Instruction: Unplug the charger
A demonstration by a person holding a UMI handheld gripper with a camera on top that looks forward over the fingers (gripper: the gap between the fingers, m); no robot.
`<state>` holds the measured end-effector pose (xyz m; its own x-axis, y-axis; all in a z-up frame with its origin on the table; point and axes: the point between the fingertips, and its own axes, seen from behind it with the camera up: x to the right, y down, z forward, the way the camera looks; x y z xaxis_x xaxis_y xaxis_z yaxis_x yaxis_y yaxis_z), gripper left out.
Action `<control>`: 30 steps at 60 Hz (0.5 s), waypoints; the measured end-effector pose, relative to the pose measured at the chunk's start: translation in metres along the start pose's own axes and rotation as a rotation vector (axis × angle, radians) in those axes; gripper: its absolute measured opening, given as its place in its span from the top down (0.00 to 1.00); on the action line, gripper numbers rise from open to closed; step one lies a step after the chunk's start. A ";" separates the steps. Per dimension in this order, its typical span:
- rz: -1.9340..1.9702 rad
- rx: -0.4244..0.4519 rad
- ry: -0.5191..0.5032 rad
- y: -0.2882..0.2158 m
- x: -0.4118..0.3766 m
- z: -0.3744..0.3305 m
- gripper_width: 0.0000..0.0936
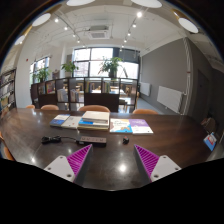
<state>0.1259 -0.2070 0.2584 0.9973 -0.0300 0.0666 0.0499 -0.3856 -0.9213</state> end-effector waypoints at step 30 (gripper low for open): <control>-0.023 -0.098 -0.061 0.060 -0.063 -0.055 0.13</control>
<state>0.0630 -0.2794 0.2197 0.9975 0.0354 0.0610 0.0705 -0.4740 -0.8777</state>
